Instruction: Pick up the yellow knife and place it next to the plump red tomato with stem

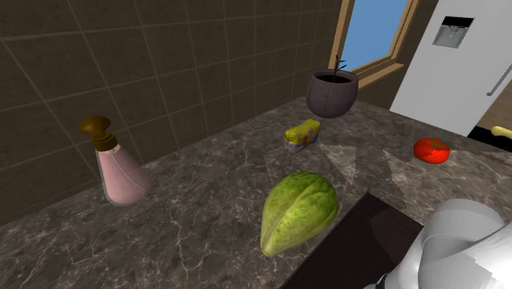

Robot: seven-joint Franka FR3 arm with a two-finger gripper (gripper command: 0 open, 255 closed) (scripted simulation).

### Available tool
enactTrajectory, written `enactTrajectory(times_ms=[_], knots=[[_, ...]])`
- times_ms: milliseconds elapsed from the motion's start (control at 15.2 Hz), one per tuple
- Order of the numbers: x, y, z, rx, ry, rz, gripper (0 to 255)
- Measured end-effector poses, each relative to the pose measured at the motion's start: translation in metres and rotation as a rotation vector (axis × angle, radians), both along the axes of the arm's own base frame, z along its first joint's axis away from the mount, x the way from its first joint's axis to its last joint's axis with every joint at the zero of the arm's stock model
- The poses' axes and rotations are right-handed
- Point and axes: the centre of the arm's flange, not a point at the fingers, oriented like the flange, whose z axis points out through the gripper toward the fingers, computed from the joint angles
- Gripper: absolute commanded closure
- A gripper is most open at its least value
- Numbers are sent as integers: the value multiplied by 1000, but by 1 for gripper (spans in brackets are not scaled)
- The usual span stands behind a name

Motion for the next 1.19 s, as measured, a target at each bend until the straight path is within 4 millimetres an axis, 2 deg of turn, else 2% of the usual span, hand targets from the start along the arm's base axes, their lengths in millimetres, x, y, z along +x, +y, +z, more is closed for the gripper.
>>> enactTrajectory(times_ms=[1188], knots=[[2, 1, -96, 0, 0, 0, 255]])
